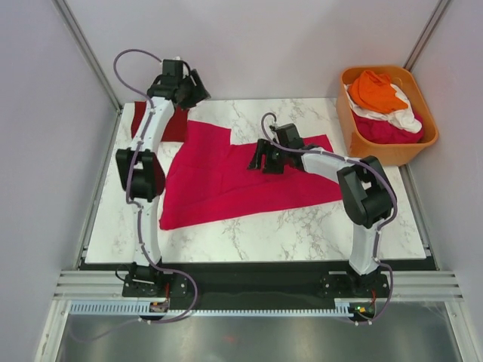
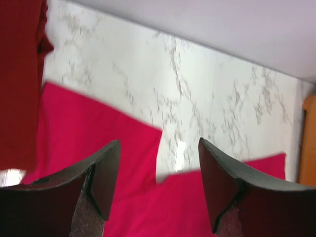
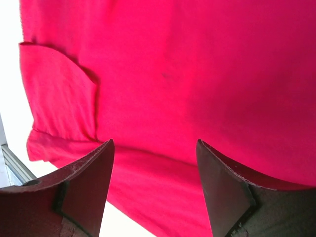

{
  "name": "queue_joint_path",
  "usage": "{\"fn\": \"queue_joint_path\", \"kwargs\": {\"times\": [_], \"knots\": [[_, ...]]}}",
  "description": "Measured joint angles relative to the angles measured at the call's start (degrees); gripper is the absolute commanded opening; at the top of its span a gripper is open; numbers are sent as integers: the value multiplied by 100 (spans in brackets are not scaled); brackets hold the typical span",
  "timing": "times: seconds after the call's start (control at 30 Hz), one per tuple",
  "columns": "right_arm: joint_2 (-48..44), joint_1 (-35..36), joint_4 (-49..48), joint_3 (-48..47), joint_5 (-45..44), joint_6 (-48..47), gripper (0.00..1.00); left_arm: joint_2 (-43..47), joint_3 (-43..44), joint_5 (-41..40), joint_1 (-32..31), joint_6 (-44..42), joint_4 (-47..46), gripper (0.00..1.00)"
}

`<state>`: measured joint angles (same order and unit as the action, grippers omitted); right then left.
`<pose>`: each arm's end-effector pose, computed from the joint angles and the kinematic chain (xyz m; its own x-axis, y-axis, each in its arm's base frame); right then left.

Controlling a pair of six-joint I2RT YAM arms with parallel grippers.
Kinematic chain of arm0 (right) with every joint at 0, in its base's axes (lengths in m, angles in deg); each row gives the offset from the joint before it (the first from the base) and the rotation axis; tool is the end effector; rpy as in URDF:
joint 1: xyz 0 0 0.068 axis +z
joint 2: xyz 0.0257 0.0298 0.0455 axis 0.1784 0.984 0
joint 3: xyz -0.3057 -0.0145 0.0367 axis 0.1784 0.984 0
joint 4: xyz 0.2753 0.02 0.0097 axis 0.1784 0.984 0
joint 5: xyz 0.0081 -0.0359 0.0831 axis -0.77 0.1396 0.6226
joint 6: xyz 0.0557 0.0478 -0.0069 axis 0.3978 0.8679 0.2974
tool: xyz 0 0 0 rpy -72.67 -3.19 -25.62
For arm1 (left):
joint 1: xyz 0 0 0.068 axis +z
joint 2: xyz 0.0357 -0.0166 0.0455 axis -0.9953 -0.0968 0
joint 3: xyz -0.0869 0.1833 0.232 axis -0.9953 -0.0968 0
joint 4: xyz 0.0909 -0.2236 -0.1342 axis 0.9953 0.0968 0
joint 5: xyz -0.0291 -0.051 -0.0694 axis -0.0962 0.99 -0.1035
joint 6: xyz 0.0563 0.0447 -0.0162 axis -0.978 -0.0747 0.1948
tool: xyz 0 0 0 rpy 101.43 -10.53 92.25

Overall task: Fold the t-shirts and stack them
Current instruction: Fold the tshirt

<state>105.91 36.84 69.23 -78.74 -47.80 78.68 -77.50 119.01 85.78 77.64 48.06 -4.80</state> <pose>0.4134 0.2301 0.1837 -0.8809 0.1572 -0.4464 -0.1642 0.7830 0.5999 0.5692 -0.0755 0.3202 -0.6308 -0.4433 -0.6368 -0.1323 0.8701 -0.4748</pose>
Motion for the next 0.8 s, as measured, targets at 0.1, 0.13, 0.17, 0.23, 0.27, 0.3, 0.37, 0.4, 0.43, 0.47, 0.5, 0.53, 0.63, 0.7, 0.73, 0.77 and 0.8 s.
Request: {"fn": "queue_joint_path", "kwargs": {"times": [0.1, 0.13, 0.17, 0.23, 0.27, 0.3, 0.37, 0.4, 0.43, 0.47, 0.5, 0.53, 0.63, 0.7, 0.73, 0.77, 0.8], "knots": [[-264, -59, 72, 367, -9, -66, 76, -1010, 1377, -197, -151, -153, 280, 74], [-413, -74, 92, 511, -22, -111, 76, -1217, 1545, -271, -160, -195, 356, 74], [-579, -85, 142, 643, -35, -157, 77, -1366, 1609, -350, -157, -229, 461, 75], [-927, -85, 192, 887, -57, -251, 77, -1600, 1617, -577, -138, -310, 634, 79], [-1099, -85, 229, 981, -63, -302, 77, -1707, 1617, -713, -133, -361, 734, 82], [-1279, -85, 260, 1062, -68, -350, 77, -1810, 1617, -870, -138, -426, 820, 87], [-1478, -81, 306, 1132, -68, -411, 77, -1965, 1617, -1222, -142, -557, 925, 91], [-1561, -81, 323, 1156, -68, -448, 77, -2022, 1617, -1355, -153, -614, 960, 92], [-1615, -81, 345, 1165, -68, -479, 77, -2057, 1617, -1530, -179, -693, 988, 94], [-1646, -81, 365, 1165, -68, -498, 77, -2087, 1617, -1681, -210, -758, 1014, 94], [-1665, -81, 385, 1165, -68, -527, 77, -2105, 1617, -1816, -249, -822, 1023, 94], [-1676, -81, 417, 1165, -70, -557, 77, -2116, 1617, -1917, -295, -866, 1021, 92], [-1679, -81, 522, 1165, -83, -625, 77, -2131, 1617, -2055, -374, -933, 1016, 87], [-1679, -83, 590, 1165, -87, -664, 77, -2142, 1617, -2072, -417, -968, 1019, 86], [-1679, -85, 619, 1165, -87, -688, 77, -2151, 1617, -2074, -426, -975, 1016, 87], [-1679, -87, 649, 1165, -87, -704, 77, -2157, 1617, -2074, -428, -977, 1005, 87], [-1679, -90, 673, 1165, -87, -713, 77, -2166, 1617, -2074, -426, -979, 999, 86]]}}
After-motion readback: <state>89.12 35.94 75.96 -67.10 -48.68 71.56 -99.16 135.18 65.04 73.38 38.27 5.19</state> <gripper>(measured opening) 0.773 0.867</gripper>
